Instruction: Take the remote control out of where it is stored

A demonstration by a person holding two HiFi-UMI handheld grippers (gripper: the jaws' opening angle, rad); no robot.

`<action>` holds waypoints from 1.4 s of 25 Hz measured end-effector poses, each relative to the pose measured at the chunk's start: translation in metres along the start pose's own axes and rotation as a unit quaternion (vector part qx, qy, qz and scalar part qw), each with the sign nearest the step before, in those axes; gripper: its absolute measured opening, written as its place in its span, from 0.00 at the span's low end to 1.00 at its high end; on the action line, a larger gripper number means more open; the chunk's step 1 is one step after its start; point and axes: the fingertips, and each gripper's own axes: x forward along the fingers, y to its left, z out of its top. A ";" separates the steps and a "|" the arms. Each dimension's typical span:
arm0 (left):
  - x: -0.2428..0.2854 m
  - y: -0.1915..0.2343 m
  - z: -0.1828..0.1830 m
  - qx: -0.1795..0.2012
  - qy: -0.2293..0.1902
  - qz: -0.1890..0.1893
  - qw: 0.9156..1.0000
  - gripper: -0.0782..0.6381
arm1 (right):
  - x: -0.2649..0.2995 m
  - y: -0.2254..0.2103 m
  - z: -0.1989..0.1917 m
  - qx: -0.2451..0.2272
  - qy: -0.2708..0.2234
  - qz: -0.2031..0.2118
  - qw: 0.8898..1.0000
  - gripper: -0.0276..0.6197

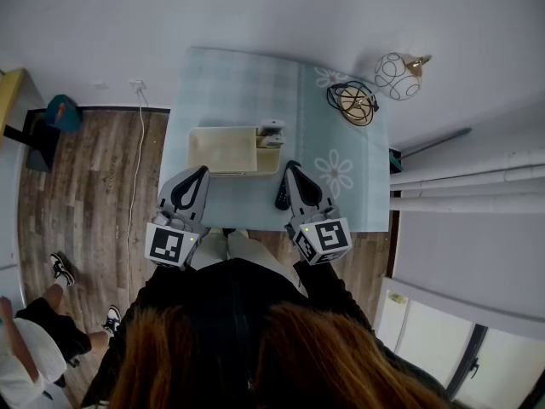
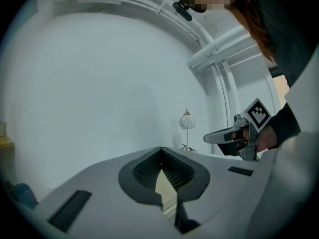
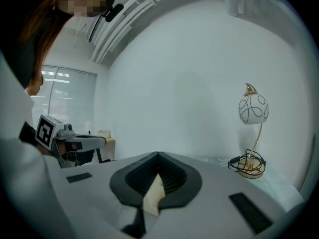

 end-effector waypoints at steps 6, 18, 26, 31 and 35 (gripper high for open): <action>-0.001 0.002 0.001 -0.003 -0.003 0.003 1.000 0.12 | 0.016 -0.010 -0.014 -0.003 0.016 -0.022 1.000 0.07; -0.006 0.007 -0.002 -0.003 0.002 0.016 1.000 0.12 | 0.073 -0.030 -0.052 0.011 0.047 -0.087 0.995 0.32; -0.010 0.011 -0.004 -0.002 0.008 0.022 1.000 0.12 | 0.096 -0.045 -0.080 0.021 0.082 -0.129 0.988 0.45; -0.009 0.010 -0.004 0.000 0.008 0.020 1.000 0.12 | 0.104 -0.047 -0.099 0.054 0.099 -0.145 0.983 0.45; -0.009 0.010 -0.006 0.001 0.011 0.019 1.000 0.12 | 0.105 -0.047 -0.107 0.062 0.103 -0.157 0.980 0.45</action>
